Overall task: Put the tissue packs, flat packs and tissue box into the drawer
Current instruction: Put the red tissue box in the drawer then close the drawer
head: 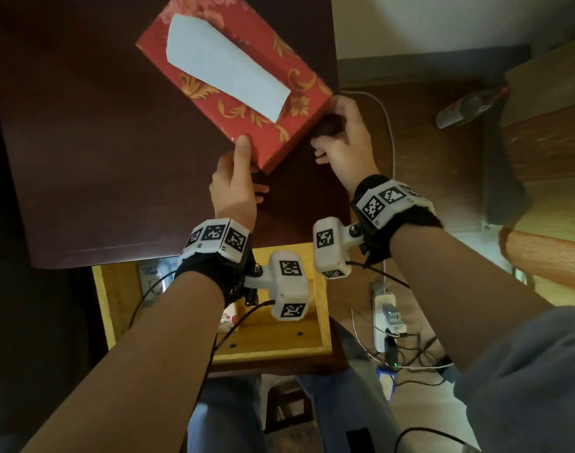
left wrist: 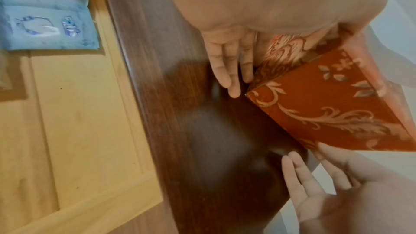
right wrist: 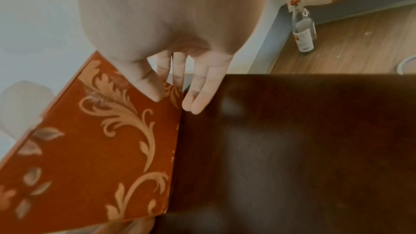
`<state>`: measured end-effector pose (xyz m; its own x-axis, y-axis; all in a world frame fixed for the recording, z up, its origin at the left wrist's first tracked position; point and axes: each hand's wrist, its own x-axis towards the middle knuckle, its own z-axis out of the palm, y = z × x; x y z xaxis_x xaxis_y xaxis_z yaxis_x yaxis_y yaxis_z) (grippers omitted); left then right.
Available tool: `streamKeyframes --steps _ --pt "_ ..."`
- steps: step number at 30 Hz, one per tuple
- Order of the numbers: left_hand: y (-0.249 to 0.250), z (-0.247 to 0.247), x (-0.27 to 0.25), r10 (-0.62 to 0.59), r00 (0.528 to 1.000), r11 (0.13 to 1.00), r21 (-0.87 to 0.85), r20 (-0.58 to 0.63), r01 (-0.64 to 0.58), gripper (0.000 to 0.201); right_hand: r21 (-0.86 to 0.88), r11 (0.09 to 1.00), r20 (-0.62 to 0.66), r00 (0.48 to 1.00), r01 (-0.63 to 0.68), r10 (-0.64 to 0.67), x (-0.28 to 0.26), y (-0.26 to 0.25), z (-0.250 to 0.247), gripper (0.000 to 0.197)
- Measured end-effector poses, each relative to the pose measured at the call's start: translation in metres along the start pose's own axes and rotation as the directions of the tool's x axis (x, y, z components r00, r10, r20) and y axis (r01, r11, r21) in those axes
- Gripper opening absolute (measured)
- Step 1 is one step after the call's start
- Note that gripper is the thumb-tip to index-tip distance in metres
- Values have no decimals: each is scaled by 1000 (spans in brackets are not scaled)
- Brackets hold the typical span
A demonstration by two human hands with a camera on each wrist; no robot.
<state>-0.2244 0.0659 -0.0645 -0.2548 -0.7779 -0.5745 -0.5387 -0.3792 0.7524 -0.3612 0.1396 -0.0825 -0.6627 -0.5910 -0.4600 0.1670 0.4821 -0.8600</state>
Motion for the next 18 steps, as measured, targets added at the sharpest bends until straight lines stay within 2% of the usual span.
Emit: streamKeyframes --steps 2,4,7,13,16,18 --pt "-4 -4 -4 -22 999 1000 0 -34 22 45 41 999 -20 1000 -19 20 -8 4 1 28" --pt "-8 -9 -10 -37 997 999 20 -62 38 36 86 995 -38 998 -48 51 -17 9 3 22" --pt "-16 -19 -21 -36 995 997 69 -93 42 26 128 988 -73 993 -87 97 -31 16 5 23" --pt "-37 -39 -44 -24 995 993 116 -98 36 28 105 982 -105 980 -157 168 -68 23 12 31" --pt "-48 -51 -54 -59 996 995 76 -69 64 27 25 984 -52 983 -174 175 -87 26 19 42" --pt "-57 -59 -62 -82 995 994 65 -48 85 27 -18 987 -14 988 -157 157 -103 29 26 37"
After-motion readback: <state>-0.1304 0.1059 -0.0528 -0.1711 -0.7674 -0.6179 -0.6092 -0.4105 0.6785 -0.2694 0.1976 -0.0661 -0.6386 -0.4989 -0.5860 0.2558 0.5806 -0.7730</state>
